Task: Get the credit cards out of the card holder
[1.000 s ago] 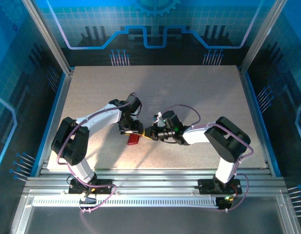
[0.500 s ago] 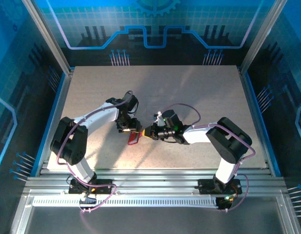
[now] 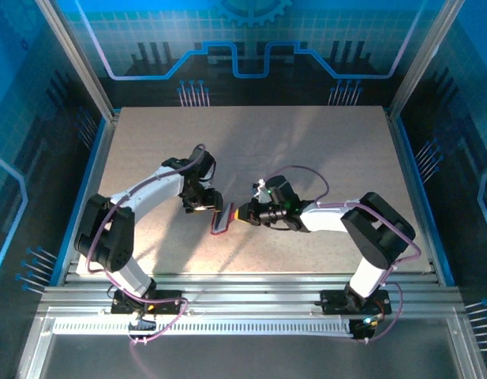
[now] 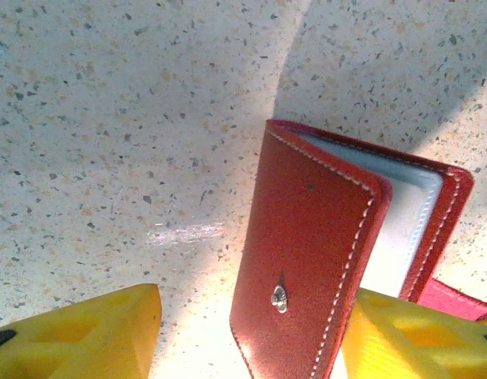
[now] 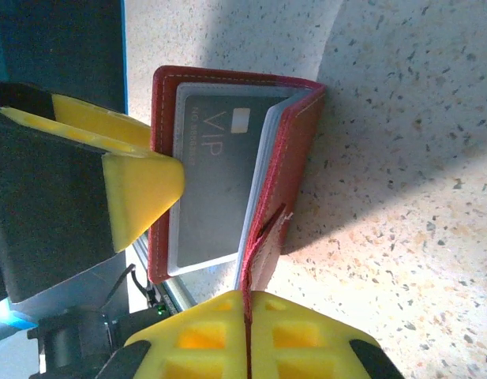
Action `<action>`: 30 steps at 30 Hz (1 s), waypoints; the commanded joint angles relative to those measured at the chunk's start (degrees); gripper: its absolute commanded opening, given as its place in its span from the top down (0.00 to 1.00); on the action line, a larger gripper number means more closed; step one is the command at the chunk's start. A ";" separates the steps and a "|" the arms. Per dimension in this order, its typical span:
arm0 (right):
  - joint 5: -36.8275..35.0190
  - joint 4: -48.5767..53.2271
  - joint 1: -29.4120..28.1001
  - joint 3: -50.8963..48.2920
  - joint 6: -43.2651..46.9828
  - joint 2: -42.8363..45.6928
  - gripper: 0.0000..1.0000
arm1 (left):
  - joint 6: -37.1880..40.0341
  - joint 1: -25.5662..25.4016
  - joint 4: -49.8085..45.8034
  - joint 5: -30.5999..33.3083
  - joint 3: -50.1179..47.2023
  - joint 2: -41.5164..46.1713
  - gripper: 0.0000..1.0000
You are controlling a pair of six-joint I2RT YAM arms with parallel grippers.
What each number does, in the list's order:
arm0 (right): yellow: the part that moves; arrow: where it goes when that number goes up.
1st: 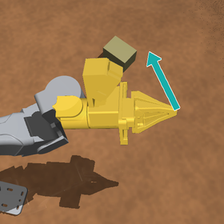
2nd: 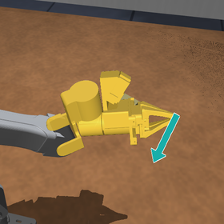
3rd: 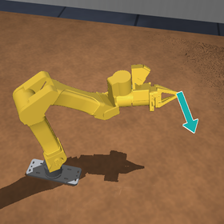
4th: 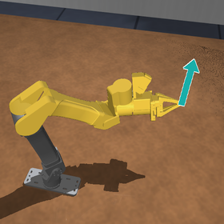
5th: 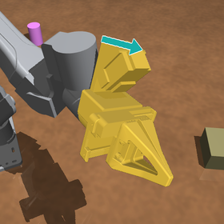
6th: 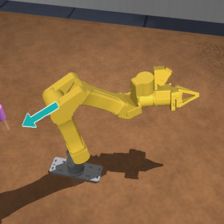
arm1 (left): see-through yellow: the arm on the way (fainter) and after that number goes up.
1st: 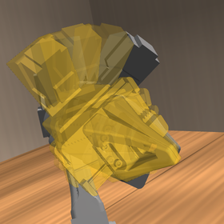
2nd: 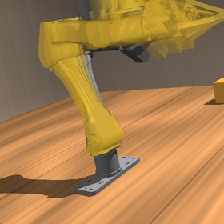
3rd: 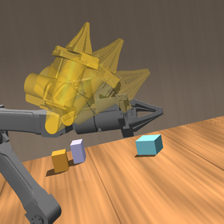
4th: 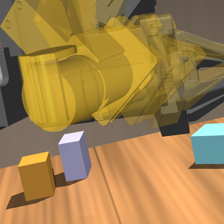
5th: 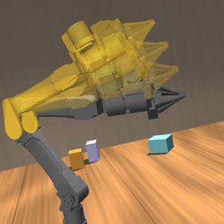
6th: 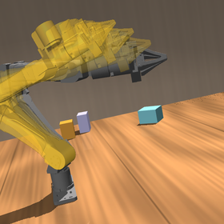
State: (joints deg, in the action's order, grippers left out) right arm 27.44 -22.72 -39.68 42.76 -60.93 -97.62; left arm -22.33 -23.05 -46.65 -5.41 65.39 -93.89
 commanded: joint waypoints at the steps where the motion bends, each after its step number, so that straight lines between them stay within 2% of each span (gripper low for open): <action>1: 0.07 2.58 0.72 1.27 1.95 1.12 1.00 | 0.22 0.30 0.97 -3.37 -1.21 1.52 0.38; 15: 0.07 3.30 0.72 1.54 2.25 1.04 1.00 | -0.35 0.81 2.05 -5.56 -1.27 2.76 0.33; 23: -0.03 4.34 0.73 1.95 3.02 1.84 1.00 | 0.18 0.86 2.25 -5.26 -2.28 1.60 0.37; 30: 0.04 5.80 0.58 3.60 4.26 4.45 1.00 | -1.50 0.90 4.80 -8.70 -2.37 2.89 0.35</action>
State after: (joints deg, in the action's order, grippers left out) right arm 27.44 -18.24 -39.53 43.83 -58.37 -95.64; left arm -22.57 -22.55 -43.59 -10.96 63.46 -92.40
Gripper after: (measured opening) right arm 0.056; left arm 0.644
